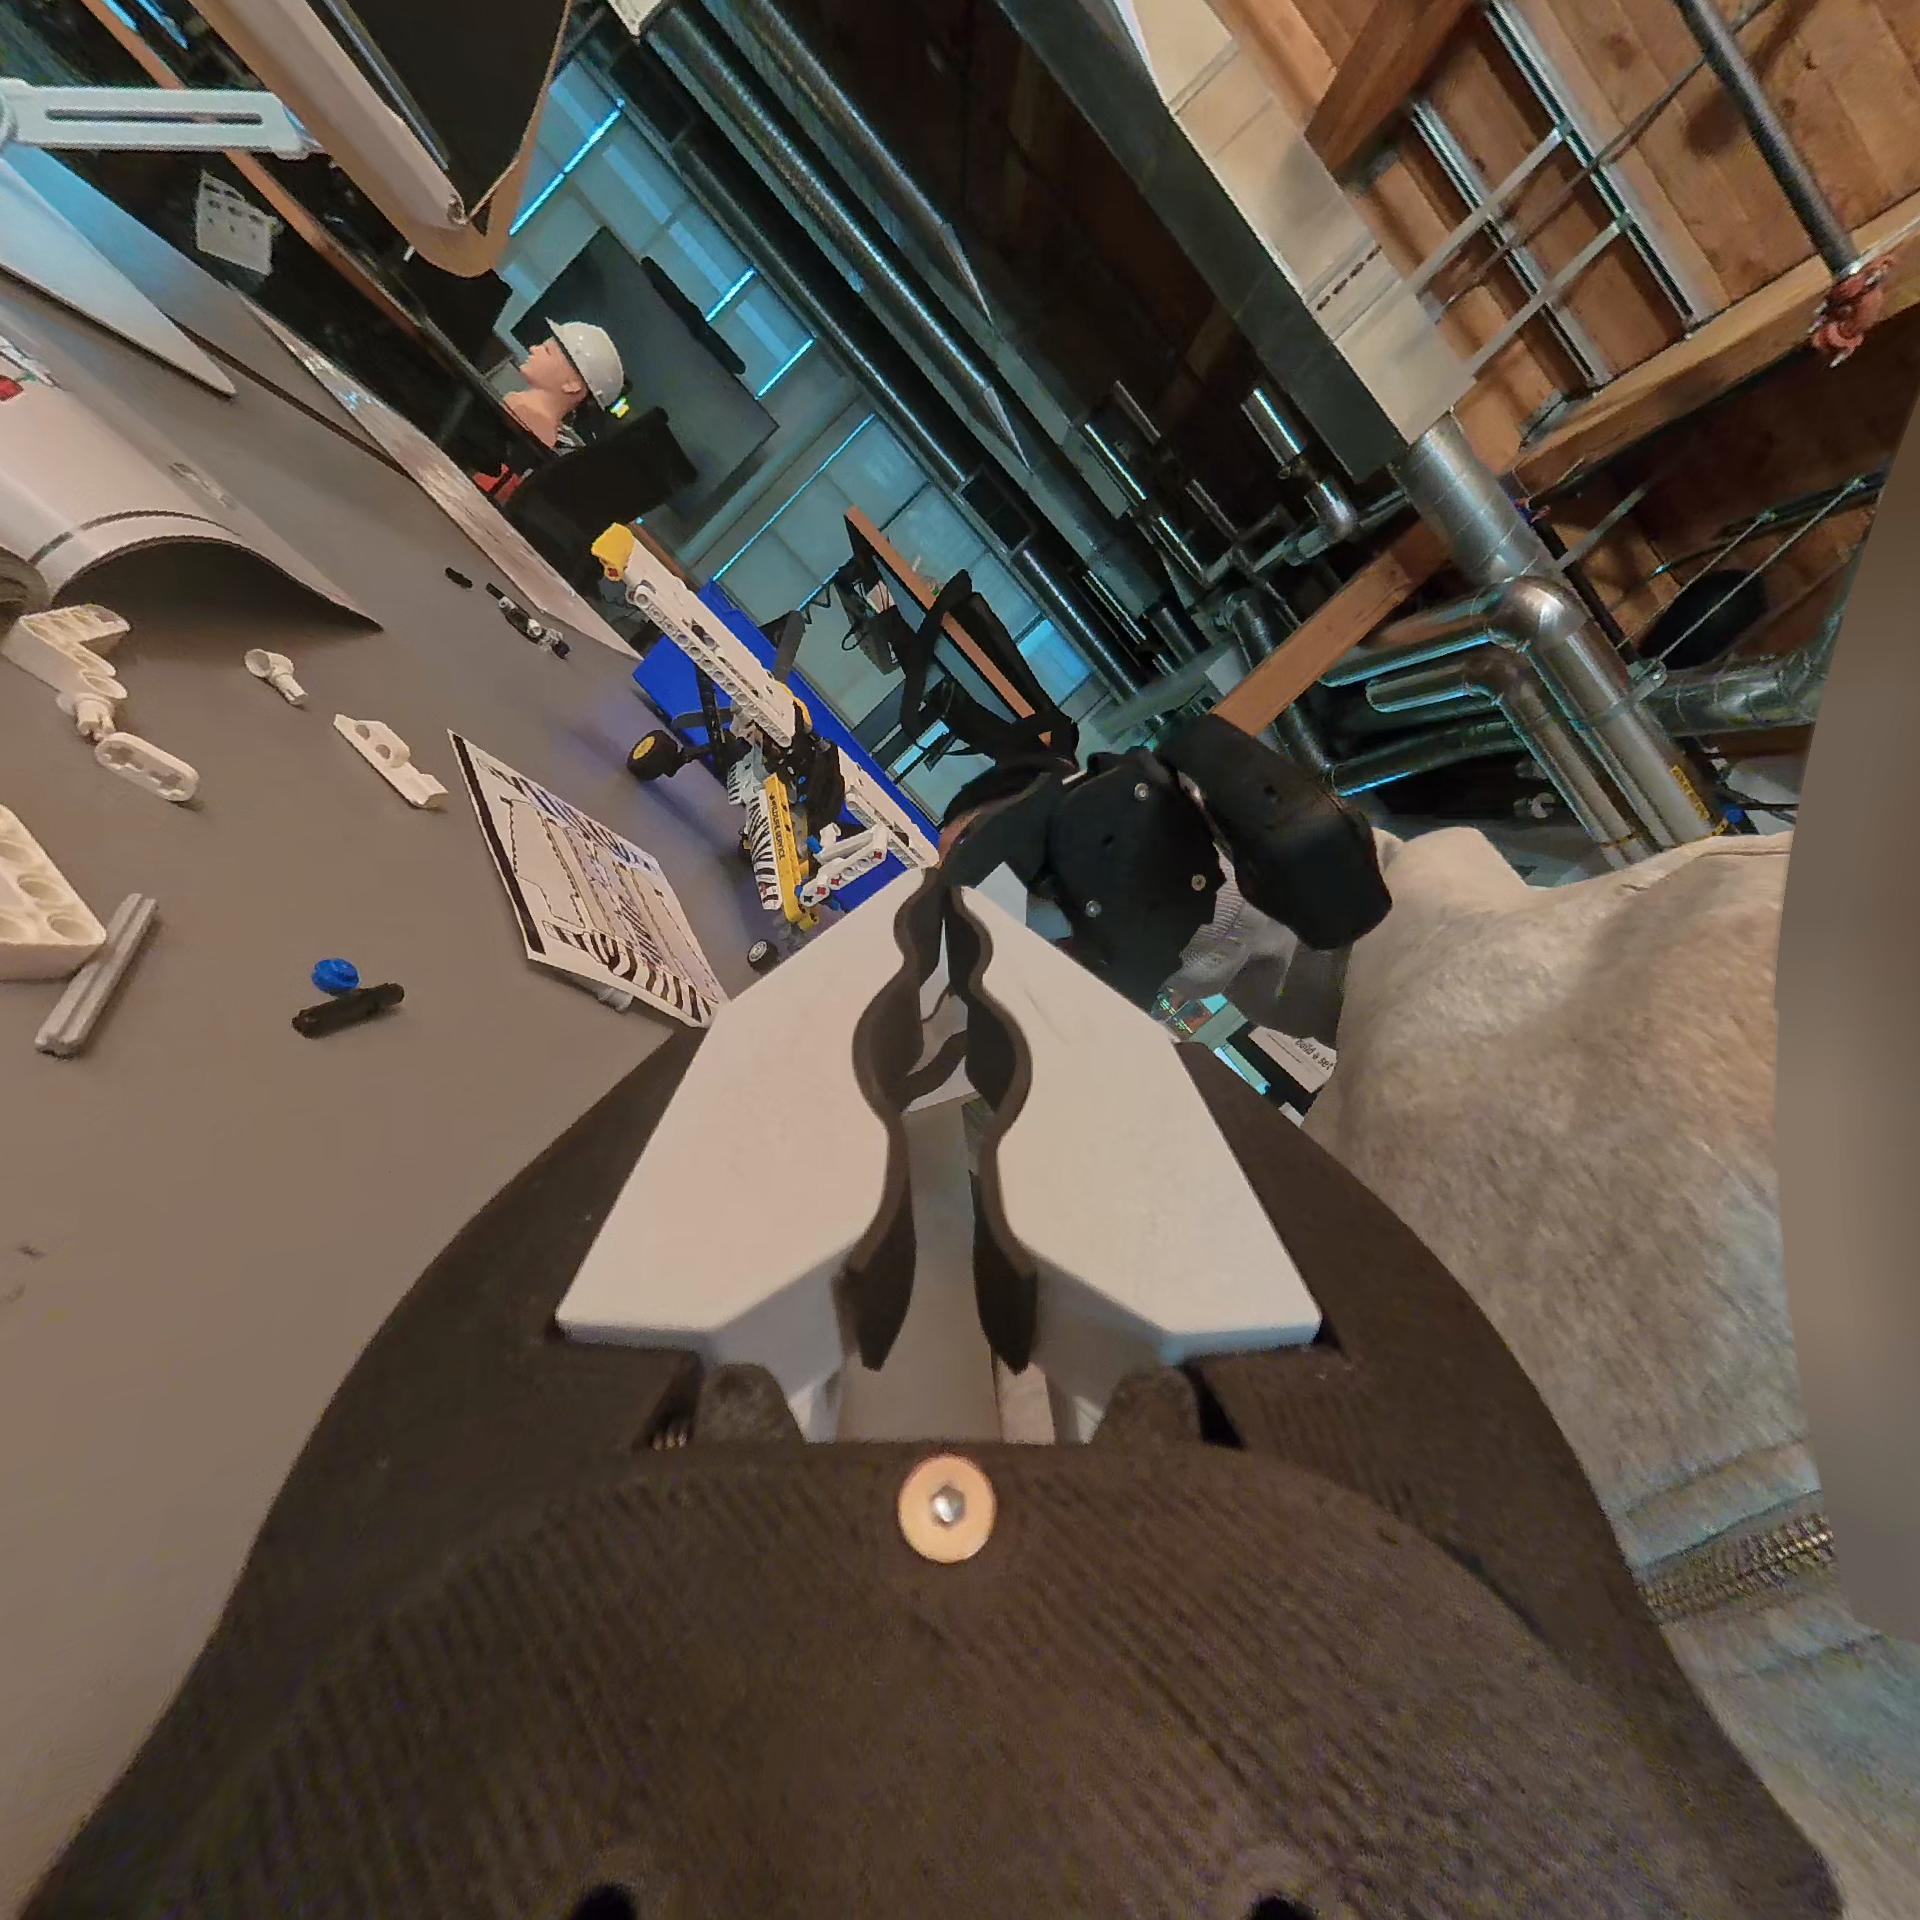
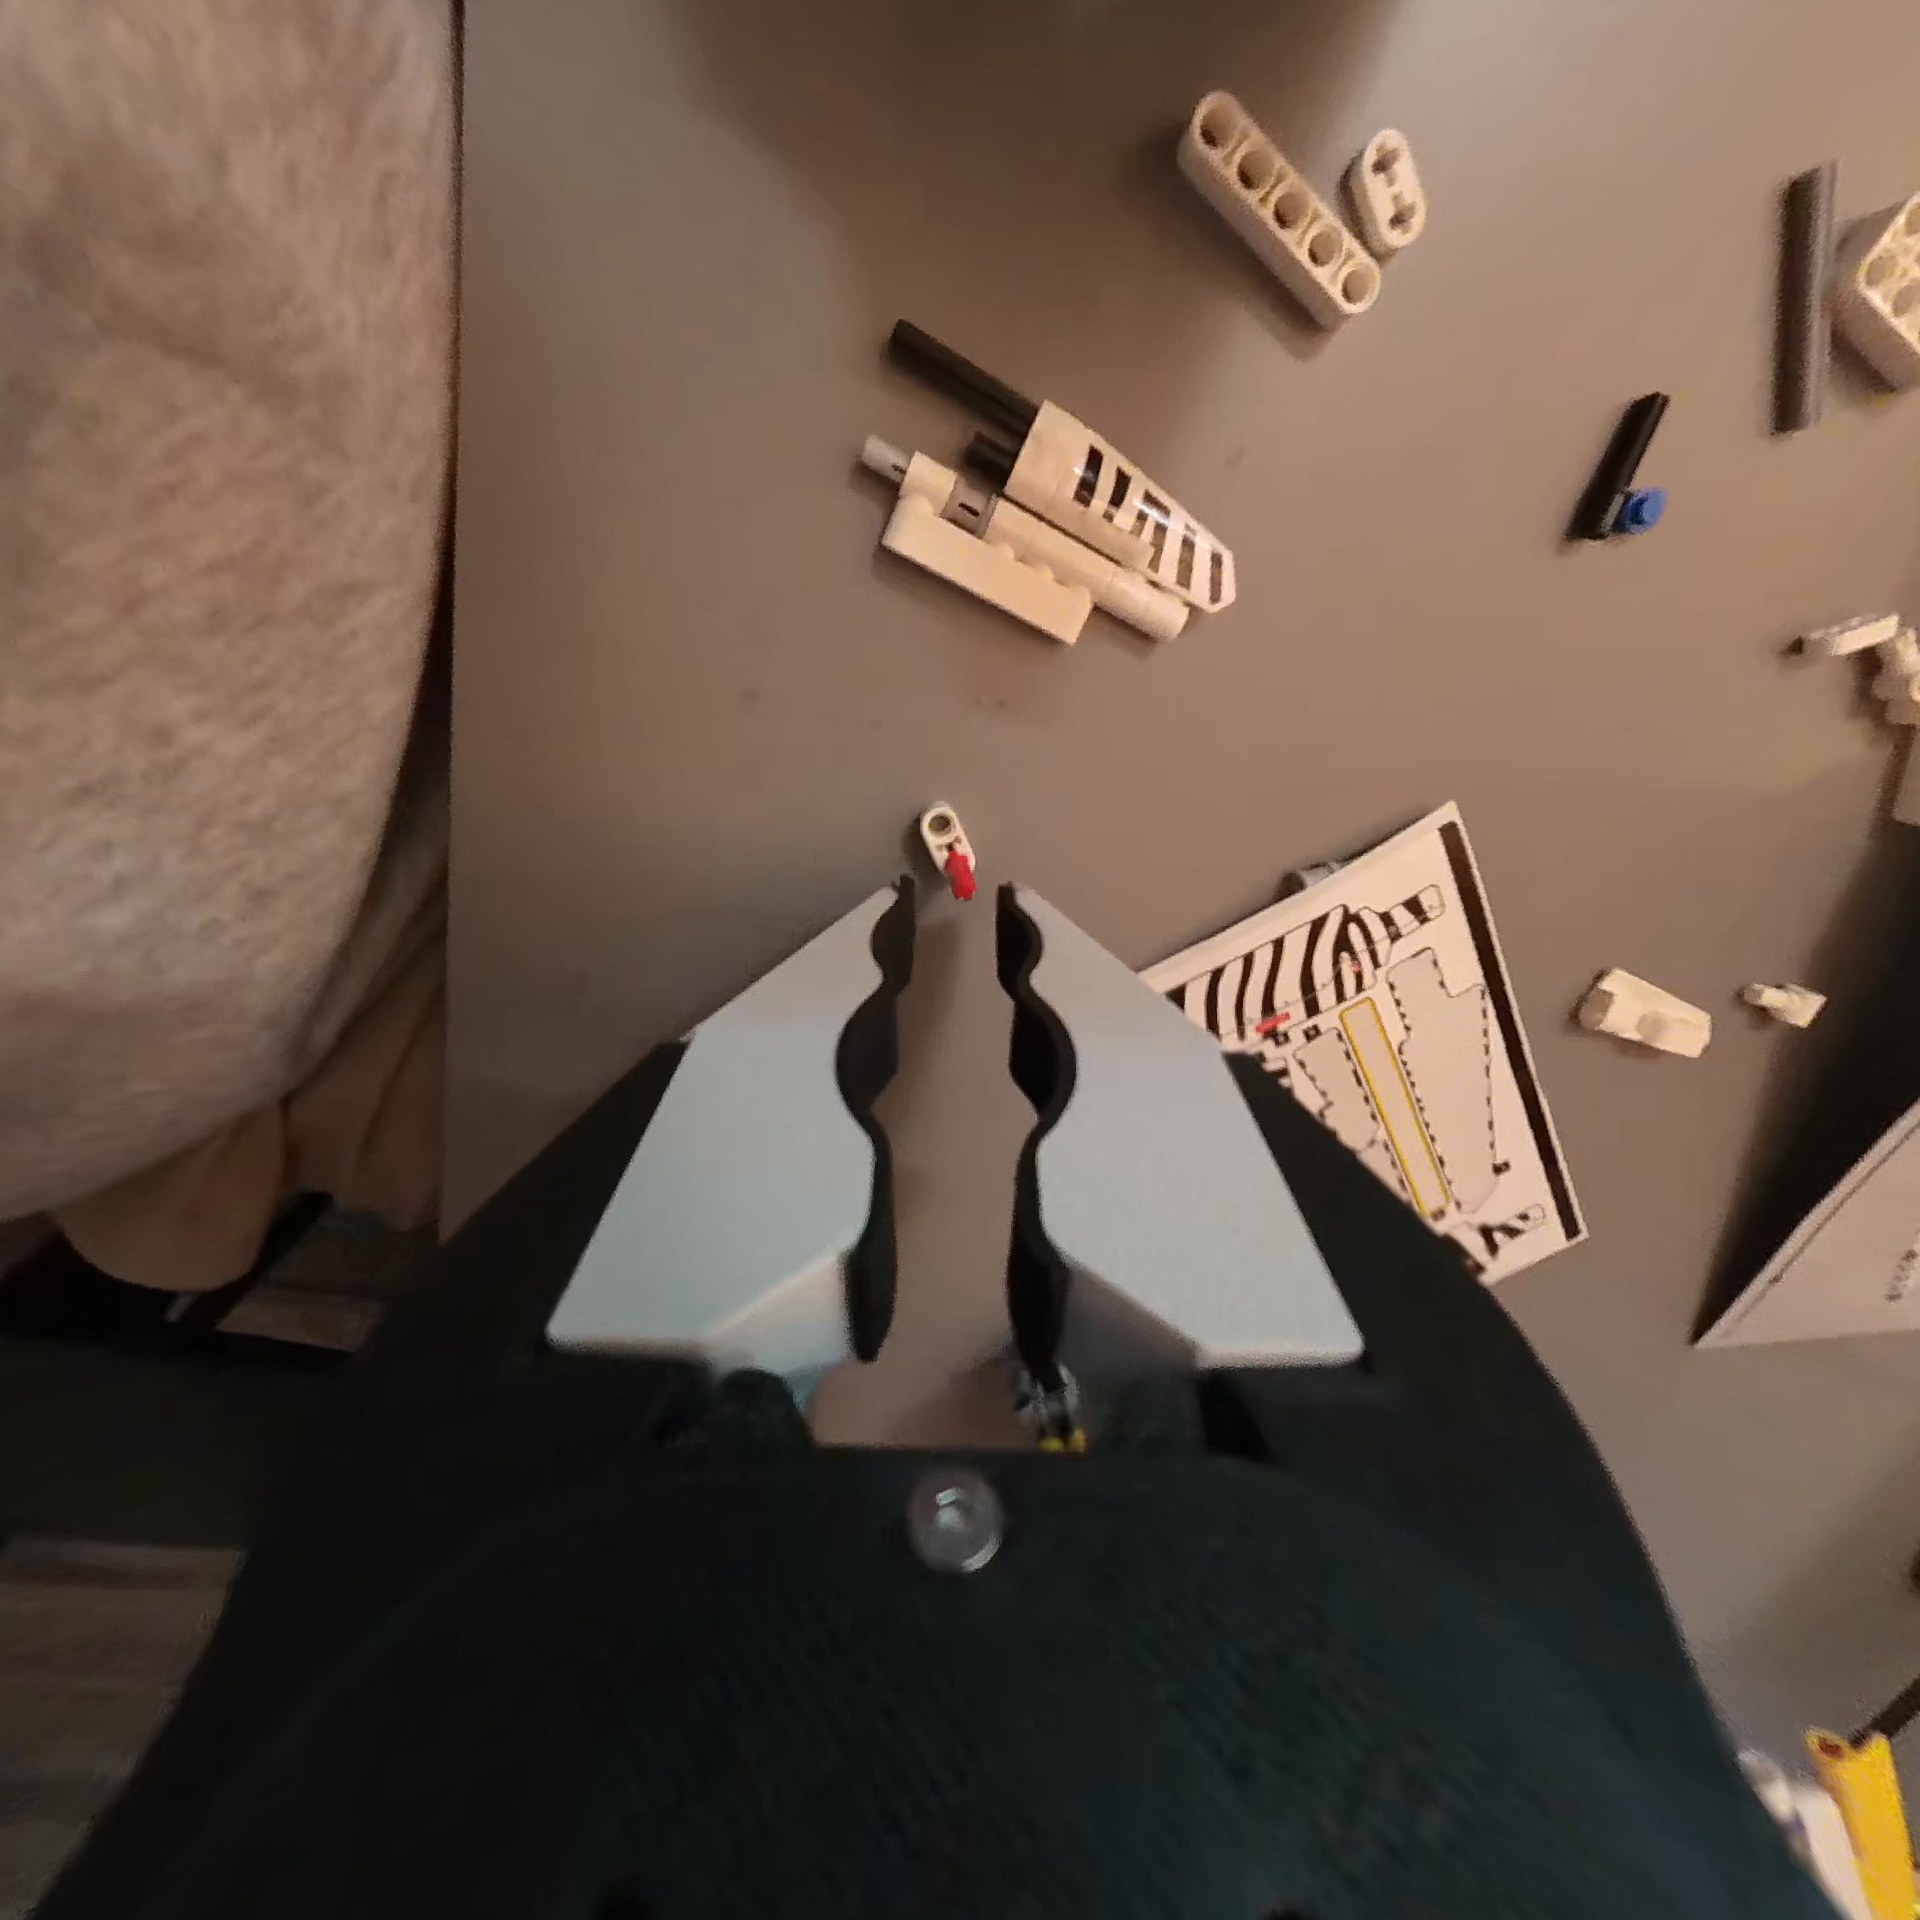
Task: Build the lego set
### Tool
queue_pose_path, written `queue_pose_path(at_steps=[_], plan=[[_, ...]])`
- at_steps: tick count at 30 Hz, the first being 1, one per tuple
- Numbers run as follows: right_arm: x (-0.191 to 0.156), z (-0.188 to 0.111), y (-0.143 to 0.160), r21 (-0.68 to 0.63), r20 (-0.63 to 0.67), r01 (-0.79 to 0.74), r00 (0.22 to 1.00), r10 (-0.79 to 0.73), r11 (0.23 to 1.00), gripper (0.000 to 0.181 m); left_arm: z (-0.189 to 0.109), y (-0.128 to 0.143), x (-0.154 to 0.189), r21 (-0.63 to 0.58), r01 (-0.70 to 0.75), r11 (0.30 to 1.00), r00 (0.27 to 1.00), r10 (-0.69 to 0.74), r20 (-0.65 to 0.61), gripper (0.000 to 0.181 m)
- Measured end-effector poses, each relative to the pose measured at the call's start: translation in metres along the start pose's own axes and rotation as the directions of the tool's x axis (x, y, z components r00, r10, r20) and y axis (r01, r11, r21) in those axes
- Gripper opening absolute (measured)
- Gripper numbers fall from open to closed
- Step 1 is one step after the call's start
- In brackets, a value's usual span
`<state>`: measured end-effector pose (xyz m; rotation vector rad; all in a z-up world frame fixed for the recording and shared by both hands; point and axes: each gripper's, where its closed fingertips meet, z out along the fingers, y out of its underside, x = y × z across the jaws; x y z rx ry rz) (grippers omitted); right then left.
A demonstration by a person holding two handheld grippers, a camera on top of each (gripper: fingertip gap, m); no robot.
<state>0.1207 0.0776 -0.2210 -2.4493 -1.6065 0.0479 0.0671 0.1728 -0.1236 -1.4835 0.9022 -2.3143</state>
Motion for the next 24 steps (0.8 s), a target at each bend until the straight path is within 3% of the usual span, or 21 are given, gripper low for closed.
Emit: queue_pose_path(at_steps=[4,24], plan=[[0.0001,0.0001,-0.0043,0.033,0.007,0.023,1.000,-0.023,0.999,0.003,0.0002,0.0003,-0.0005,-0.002,0.003,1.000,1.000,-0.003,0.002,0.000],[-0.0032,0.0027,-0.0049,0.020,0.038,0.004,0.999,-0.005,1.000,0.007,0.0003,0.0003,-0.0006,-0.002,0.011,1.000,1.000,-0.011,-0.004,0.000]])
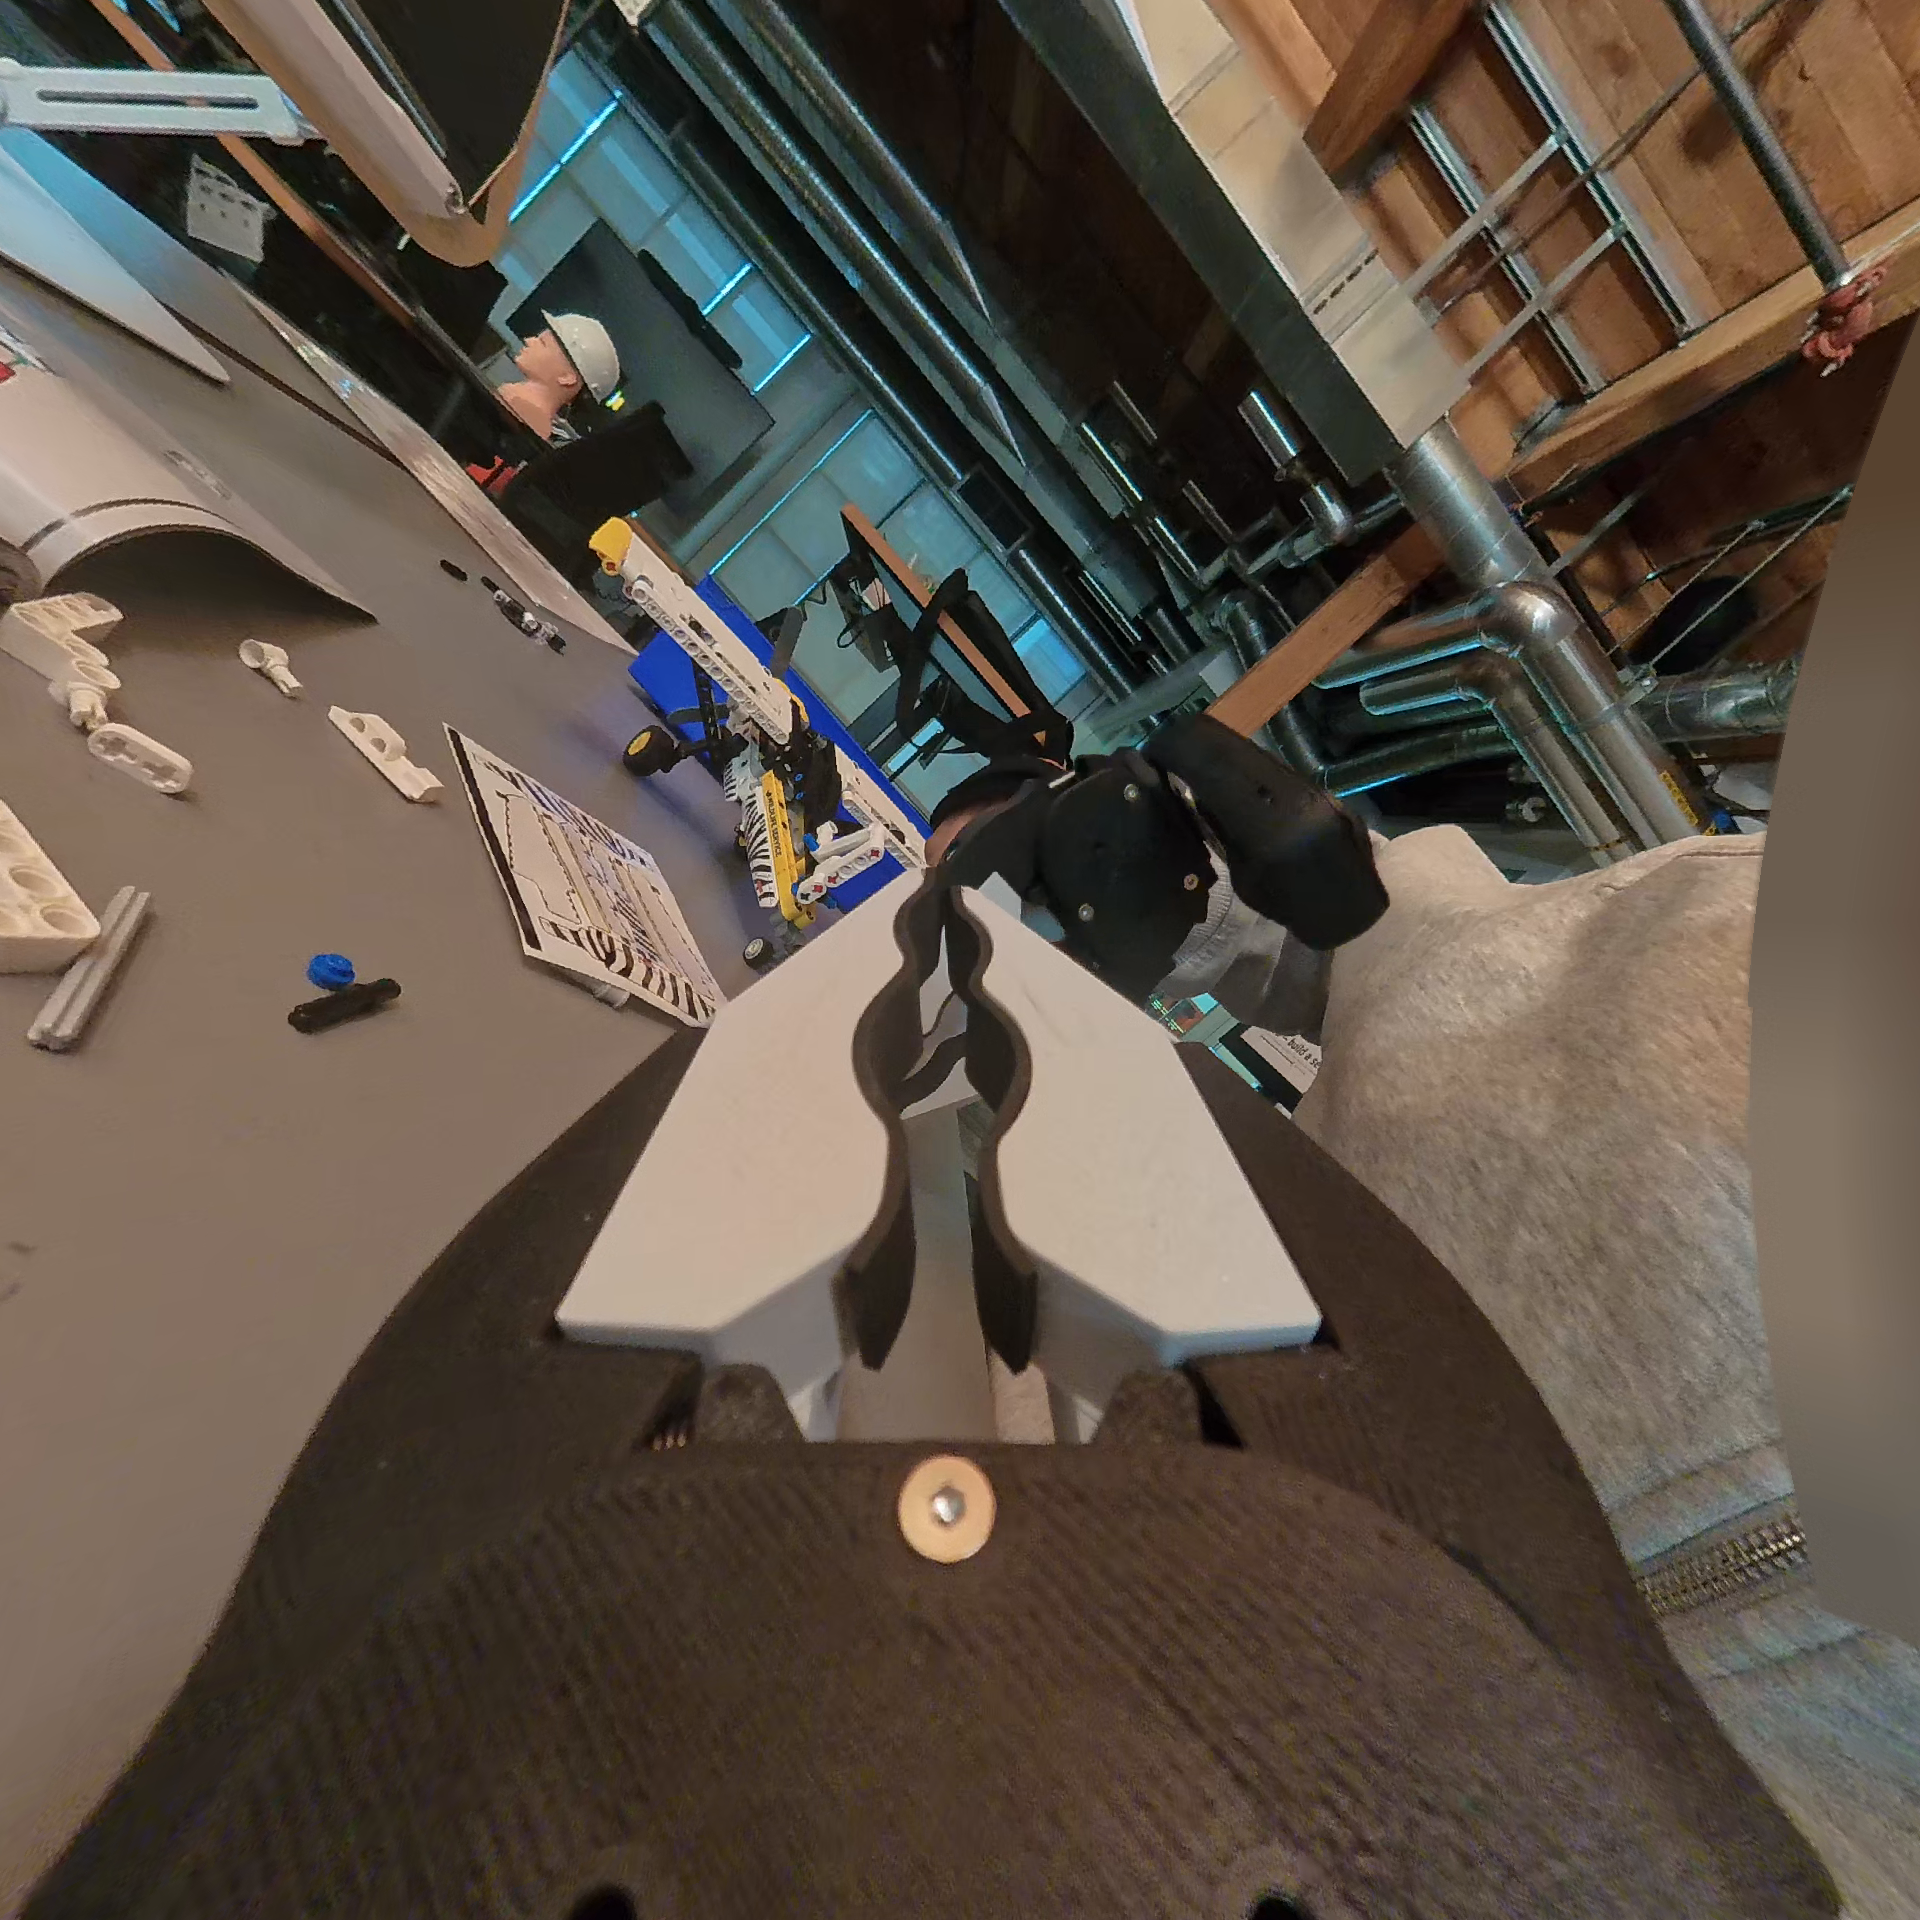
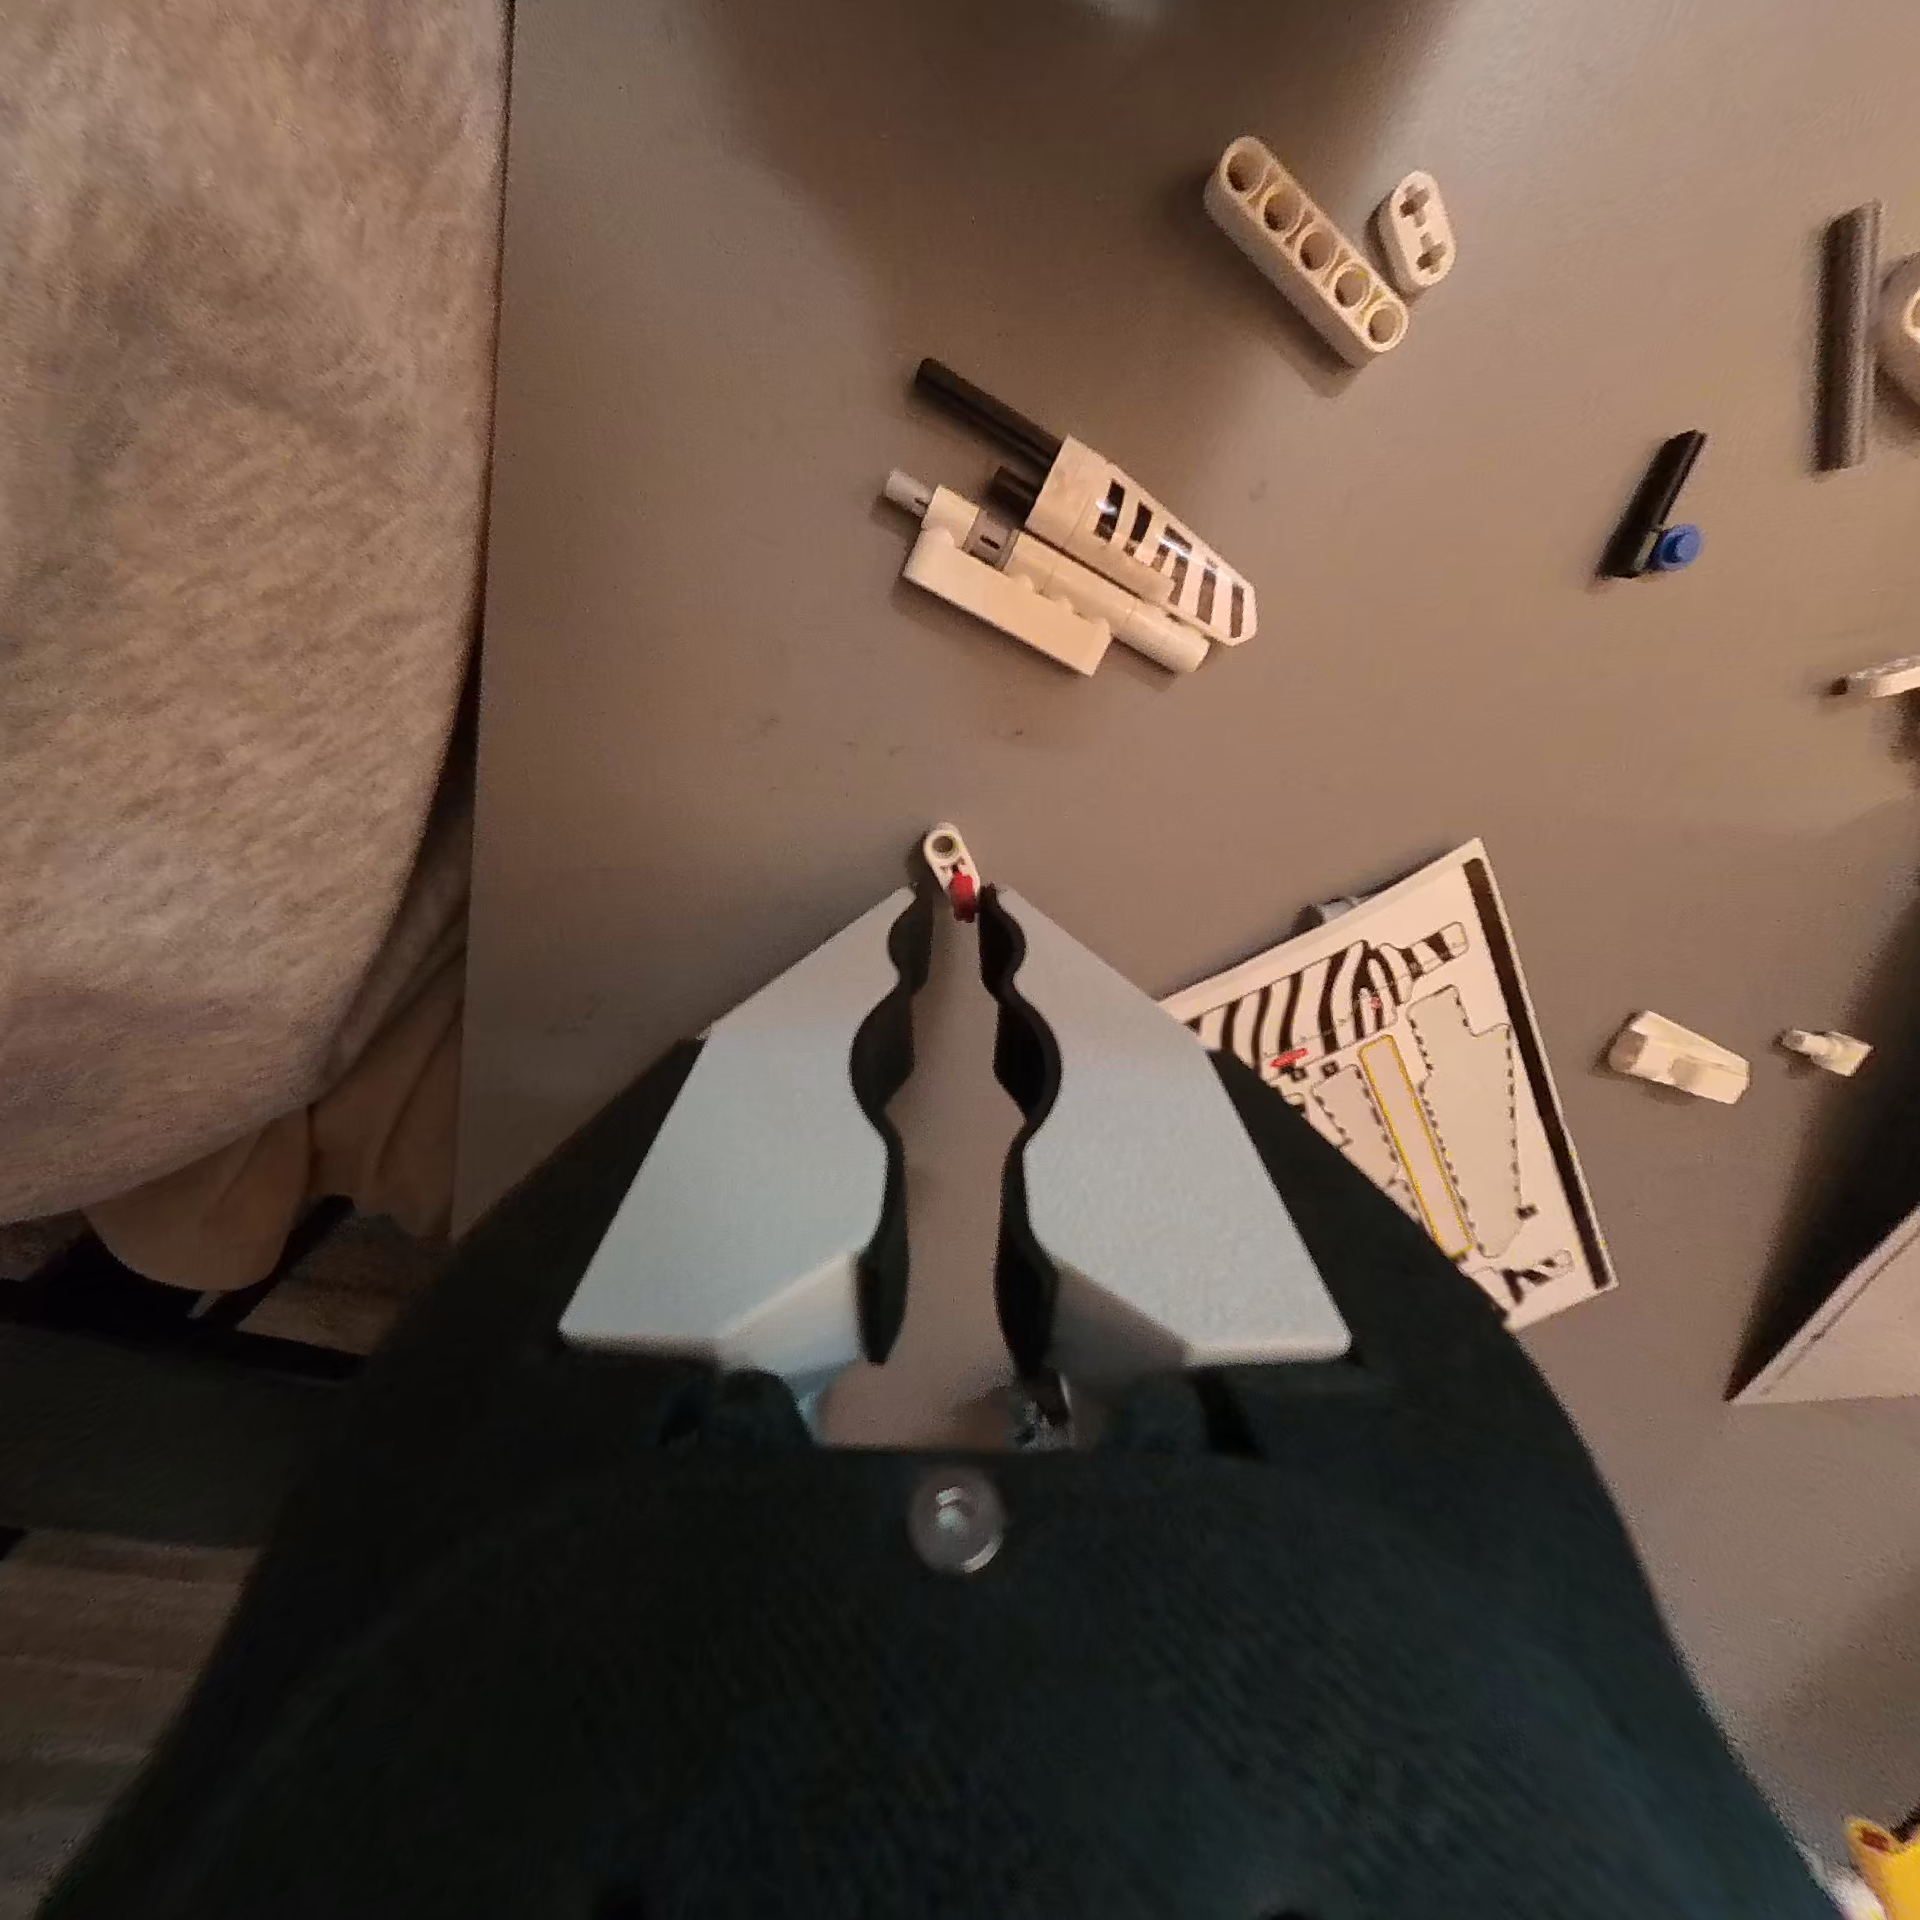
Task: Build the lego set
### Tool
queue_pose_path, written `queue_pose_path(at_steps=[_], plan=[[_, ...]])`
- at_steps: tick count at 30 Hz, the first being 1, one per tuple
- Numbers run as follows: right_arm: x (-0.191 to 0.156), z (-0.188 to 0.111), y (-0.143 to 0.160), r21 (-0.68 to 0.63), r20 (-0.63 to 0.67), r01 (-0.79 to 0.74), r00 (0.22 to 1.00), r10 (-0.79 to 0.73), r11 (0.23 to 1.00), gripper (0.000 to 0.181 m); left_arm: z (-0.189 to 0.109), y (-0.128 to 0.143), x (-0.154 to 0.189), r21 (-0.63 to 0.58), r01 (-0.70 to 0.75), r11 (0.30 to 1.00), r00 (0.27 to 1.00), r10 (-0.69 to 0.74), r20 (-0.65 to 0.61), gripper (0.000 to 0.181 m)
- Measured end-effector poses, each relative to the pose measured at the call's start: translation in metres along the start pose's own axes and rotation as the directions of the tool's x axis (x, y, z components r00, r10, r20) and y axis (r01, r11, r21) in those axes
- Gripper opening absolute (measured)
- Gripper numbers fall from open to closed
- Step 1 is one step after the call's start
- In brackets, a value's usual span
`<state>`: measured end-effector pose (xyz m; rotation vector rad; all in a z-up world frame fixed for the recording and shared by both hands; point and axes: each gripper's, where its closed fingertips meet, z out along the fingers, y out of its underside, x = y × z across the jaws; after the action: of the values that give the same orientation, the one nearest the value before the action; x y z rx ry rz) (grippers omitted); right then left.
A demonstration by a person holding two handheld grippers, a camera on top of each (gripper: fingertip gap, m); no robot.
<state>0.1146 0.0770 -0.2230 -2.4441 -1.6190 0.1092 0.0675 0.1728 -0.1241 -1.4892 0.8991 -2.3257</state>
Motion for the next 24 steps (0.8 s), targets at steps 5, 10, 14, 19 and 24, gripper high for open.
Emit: queue_pose_path(at_steps=[5,10,14,19,24], plan=[[0.0003,-0.0003,-0.0013,0.004,0.012,-0.028,1.000,0.028,1.000,0.003,0.0001,0.0000,-0.0004,0.000,0.002,1.000,1.000,-0.002,0.001,0.000],[0.0017,0.0005,-0.0043,-0.006,0.010,-0.053,0.999,0.053,0.999,0.003,0.0000,-0.0001,-0.0003,0.001,0.002,1.000,1.000,-0.002,0.001,0.000],[0.0020,0.0015,-0.0067,-0.060,-0.002,-0.067,0.998,0.067,0.996,0.003,-0.0001,-0.0001,-0.0005,0.001,0.003,1.000,1.000,-0.003,0.001,0.000],[0.0015,0.0024,-0.0067,-0.151,-0.029,-0.076,0.997,0.072,0.986,0.002,-0.0002,-0.0002,-0.0008,0.002,0.004,1.000,1.000,-0.004,0.001,0.000],[0.0012,0.0031,-0.0072,-0.206,-0.059,-0.069,0.997,0.058,0.976,0.002,-0.0004,-0.0005,-0.0009,0.004,0.006,1.000,1.000,-0.006,0.001,0.000]])
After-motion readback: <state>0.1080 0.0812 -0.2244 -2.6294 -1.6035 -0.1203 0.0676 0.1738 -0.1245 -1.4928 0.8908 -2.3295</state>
